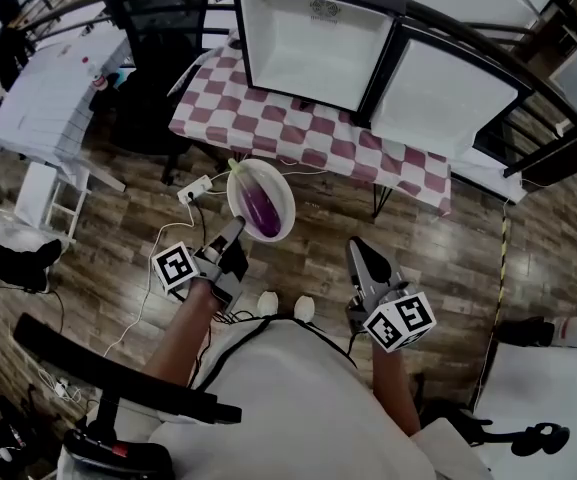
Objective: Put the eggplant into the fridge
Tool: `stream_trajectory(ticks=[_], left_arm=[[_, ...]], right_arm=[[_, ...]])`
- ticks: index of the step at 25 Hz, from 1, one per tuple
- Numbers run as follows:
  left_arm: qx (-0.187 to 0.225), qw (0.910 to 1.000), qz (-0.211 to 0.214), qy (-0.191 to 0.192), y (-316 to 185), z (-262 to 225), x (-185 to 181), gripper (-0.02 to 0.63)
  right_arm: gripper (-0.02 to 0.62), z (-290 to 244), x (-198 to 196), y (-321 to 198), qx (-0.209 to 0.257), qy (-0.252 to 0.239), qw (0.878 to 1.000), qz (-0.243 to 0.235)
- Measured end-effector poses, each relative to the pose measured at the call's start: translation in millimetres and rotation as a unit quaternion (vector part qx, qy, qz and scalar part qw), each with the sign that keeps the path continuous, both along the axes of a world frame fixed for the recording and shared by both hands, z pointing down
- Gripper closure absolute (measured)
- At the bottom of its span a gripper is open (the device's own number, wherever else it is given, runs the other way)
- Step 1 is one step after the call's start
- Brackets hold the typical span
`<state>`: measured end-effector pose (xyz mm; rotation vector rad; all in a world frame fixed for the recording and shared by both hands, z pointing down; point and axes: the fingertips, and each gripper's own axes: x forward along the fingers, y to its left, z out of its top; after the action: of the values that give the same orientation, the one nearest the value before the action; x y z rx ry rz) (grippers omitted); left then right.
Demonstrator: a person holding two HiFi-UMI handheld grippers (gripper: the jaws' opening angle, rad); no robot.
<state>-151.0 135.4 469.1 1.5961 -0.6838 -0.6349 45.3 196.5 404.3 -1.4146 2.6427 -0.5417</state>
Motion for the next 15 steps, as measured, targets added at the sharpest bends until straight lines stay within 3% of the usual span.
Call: stream_trajectory(ticks=[15], left_arm=[[-0.003, 1.0000, 0.002, 0.000, 3, 6, -17, 0.581]], right_arm=[[0.589, 0, -11, 4, -0.003, -0.007, 1.000, 0.010]])
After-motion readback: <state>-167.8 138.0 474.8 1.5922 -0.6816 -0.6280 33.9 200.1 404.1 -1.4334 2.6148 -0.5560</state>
